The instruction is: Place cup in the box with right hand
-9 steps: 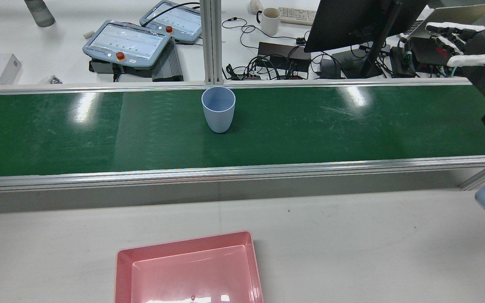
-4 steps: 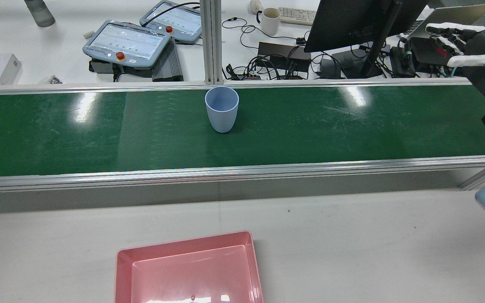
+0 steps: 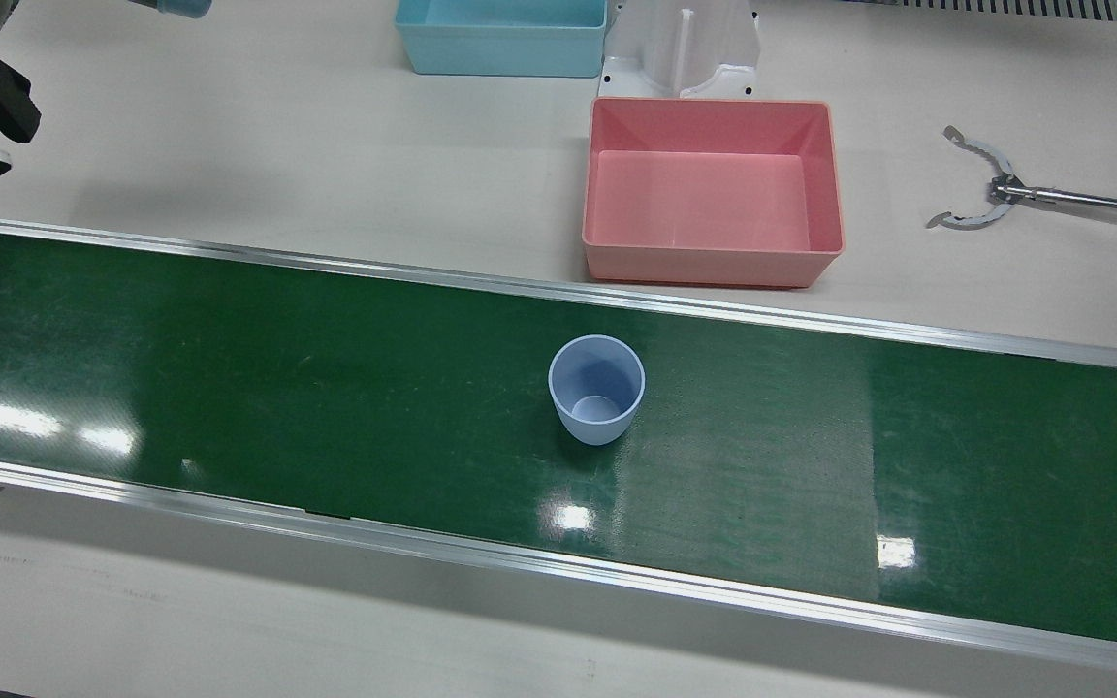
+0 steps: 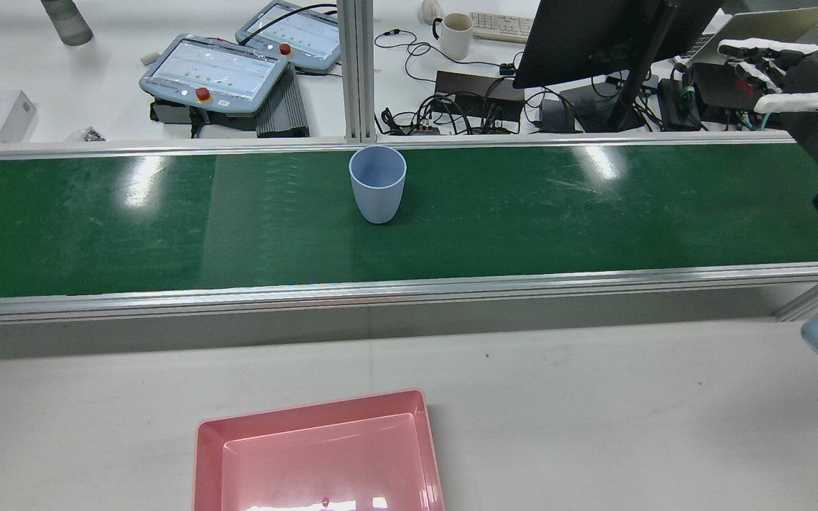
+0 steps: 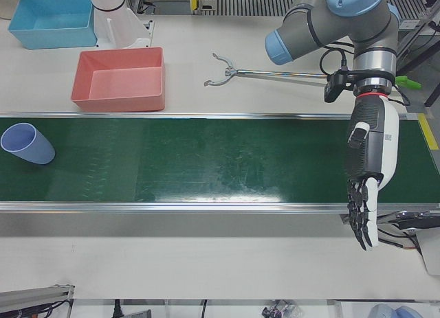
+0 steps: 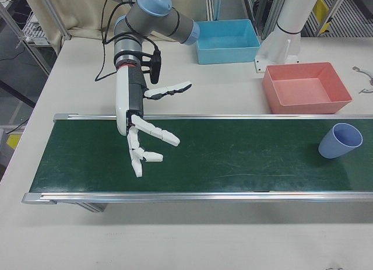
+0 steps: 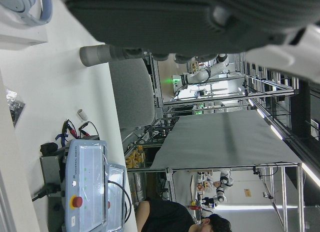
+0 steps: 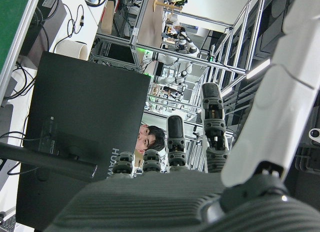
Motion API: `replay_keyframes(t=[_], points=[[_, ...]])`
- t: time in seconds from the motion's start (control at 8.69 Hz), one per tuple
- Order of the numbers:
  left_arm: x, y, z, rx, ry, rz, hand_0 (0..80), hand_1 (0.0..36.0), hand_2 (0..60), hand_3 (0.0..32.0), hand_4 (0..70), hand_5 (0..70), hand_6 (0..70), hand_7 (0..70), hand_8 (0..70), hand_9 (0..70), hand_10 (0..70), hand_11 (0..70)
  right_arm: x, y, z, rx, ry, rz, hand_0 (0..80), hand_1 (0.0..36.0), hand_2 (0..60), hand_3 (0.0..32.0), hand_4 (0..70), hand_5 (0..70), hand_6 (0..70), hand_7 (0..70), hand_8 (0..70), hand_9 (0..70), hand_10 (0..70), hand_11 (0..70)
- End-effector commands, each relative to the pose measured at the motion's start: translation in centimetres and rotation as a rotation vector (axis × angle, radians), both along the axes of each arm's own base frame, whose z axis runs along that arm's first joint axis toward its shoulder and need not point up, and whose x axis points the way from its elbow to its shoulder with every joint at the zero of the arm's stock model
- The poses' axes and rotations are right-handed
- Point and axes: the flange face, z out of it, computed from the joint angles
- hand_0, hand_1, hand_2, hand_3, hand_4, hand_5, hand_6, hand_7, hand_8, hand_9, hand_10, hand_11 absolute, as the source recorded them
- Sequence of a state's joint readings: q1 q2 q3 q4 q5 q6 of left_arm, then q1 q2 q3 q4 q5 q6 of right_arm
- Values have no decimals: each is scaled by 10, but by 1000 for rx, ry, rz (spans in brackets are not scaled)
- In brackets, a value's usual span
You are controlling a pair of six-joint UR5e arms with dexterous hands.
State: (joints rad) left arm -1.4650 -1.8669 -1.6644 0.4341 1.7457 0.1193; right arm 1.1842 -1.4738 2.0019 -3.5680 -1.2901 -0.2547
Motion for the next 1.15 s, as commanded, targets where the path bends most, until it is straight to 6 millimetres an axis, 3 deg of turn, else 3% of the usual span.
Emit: replay_keyframes(t=[0.0, 1.04], points=[[0, 0, 0, 0, 0, 0, 0, 0, 0, 0, 0, 0, 0, 0, 0, 0, 0, 0, 0, 0, 0, 0, 0, 0, 541, 66, 0, 30, 292, 45, 79, 415, 29, 104, 49, 84], [0, 0, 0, 0, 1, 0, 0, 0, 0, 0, 0, 0, 0, 0, 0, 0, 0, 0, 0, -1, 2, -5, 0, 0, 541, 66, 0, 36, 286, 45, 77, 407, 26, 99, 47, 82]])
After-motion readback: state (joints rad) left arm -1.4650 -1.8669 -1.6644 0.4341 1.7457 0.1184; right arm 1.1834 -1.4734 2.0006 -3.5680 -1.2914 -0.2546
